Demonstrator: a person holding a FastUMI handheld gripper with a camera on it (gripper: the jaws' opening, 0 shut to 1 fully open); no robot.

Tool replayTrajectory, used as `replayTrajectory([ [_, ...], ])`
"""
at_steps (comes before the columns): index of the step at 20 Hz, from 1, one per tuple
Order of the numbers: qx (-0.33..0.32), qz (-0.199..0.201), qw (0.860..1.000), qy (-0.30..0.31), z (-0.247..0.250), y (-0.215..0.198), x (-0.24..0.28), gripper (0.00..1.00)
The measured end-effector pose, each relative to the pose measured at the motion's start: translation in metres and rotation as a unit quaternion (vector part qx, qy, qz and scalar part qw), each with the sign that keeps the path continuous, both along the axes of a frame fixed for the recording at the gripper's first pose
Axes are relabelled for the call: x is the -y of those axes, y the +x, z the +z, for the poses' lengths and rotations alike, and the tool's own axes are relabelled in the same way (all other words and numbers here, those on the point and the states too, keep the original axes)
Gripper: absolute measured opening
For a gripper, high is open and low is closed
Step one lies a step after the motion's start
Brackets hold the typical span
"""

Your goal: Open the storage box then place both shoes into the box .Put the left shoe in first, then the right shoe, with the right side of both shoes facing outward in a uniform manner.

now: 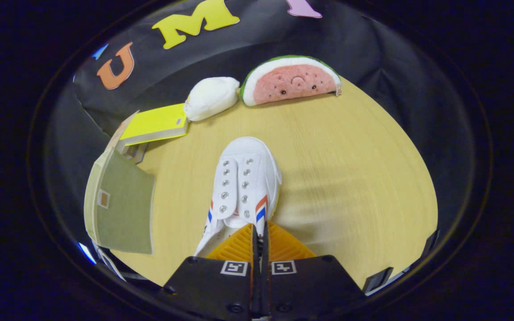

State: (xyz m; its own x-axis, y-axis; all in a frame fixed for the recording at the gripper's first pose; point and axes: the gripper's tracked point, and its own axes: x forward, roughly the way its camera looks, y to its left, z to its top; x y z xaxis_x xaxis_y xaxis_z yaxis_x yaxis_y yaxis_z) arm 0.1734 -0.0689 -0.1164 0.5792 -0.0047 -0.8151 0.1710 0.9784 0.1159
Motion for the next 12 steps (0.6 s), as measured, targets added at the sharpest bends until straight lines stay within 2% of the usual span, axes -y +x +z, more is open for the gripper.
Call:
replayTrajectory([
  [5, 0.009, 0.03, 0.999, -0.01, 0.046, -0.019, -0.08, 0.06],
  [12, 0.005, 0.061, 0.997, 0.054, 0.084, -0.019, -0.212, 0.05],
])
